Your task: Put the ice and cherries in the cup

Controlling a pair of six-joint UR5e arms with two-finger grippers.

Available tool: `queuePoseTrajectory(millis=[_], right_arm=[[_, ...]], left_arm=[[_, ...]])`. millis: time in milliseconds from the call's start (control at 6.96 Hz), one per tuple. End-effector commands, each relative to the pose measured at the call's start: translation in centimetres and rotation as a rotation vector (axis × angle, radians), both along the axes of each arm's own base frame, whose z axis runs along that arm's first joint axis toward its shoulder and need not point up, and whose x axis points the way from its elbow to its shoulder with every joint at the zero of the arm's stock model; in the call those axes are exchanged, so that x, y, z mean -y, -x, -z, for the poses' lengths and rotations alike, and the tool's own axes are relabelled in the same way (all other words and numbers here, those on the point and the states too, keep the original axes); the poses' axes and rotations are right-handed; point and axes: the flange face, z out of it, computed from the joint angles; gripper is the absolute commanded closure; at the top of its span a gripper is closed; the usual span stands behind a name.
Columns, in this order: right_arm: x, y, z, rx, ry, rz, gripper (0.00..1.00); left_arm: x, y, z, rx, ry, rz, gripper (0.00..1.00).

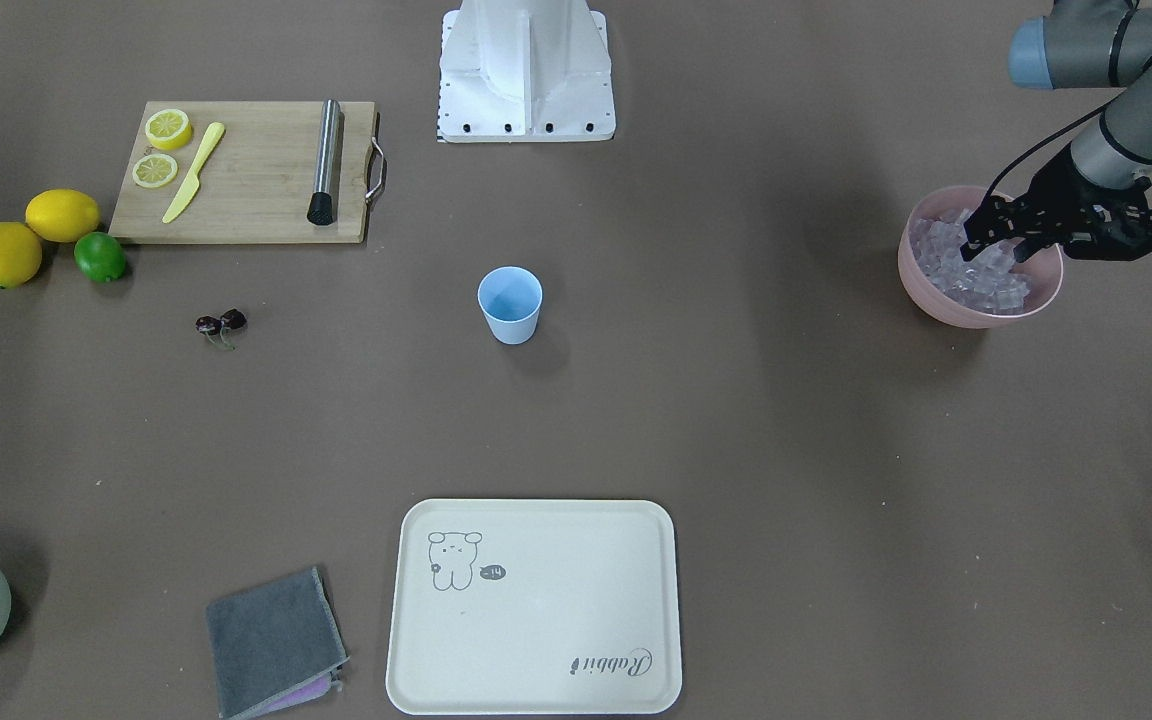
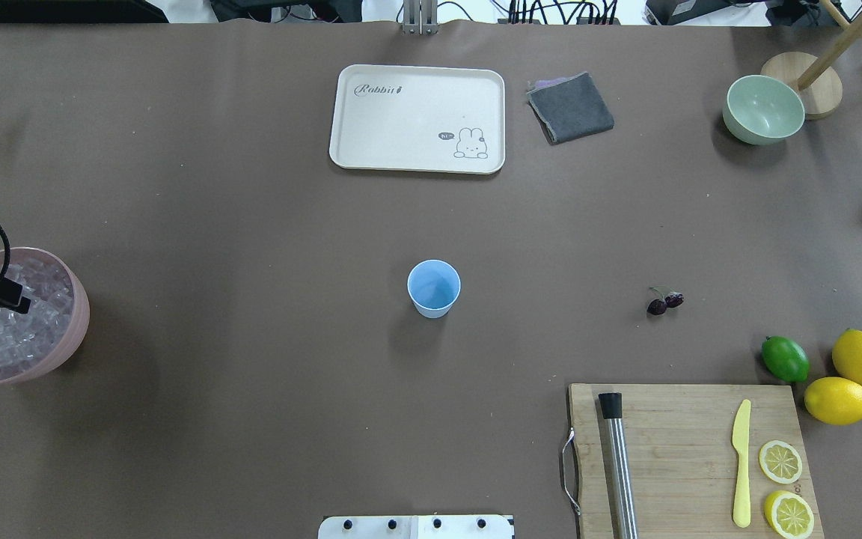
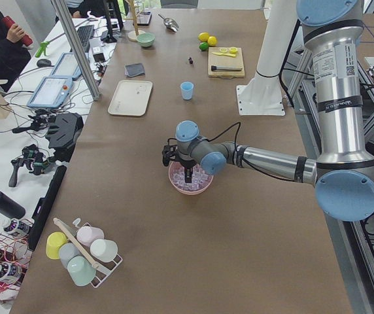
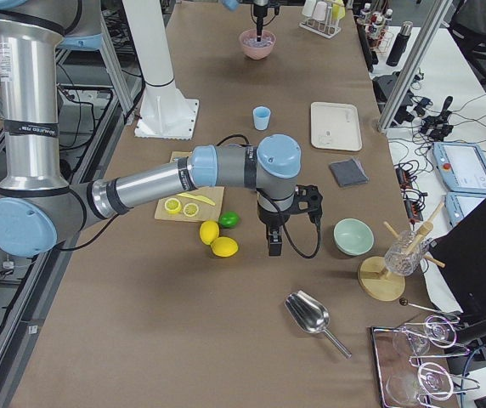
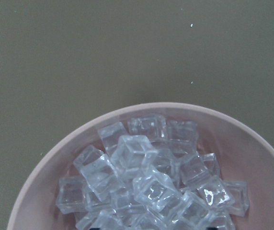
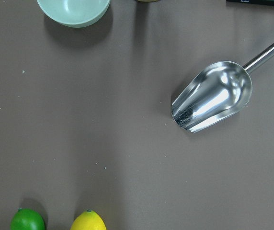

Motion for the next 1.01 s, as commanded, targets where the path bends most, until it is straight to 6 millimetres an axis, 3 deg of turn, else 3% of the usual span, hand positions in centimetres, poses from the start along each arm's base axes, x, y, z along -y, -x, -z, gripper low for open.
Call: queuePoseTrajectory(millis=[0, 431, 862], right_arm=[[0.0, 0.0, 0.06, 0.0, -0.001, 0.0, 0.0], [0.11, 0.0, 0.2, 0.0, -0.004, 0.0, 0.0], [0.12, 0.0, 0.13, 0.0, -0.003, 0.0, 0.0]], left_arm=[[-0.11, -0.28, -0.77, 0.007, 0.015, -0.007, 0.21], [-0.27, -0.6, -0.79, 0.007, 0.017, -0.016, 0.24], [-0.53, -0.42, -0.89, 0.009, 0.019, -0.016, 0.7]])
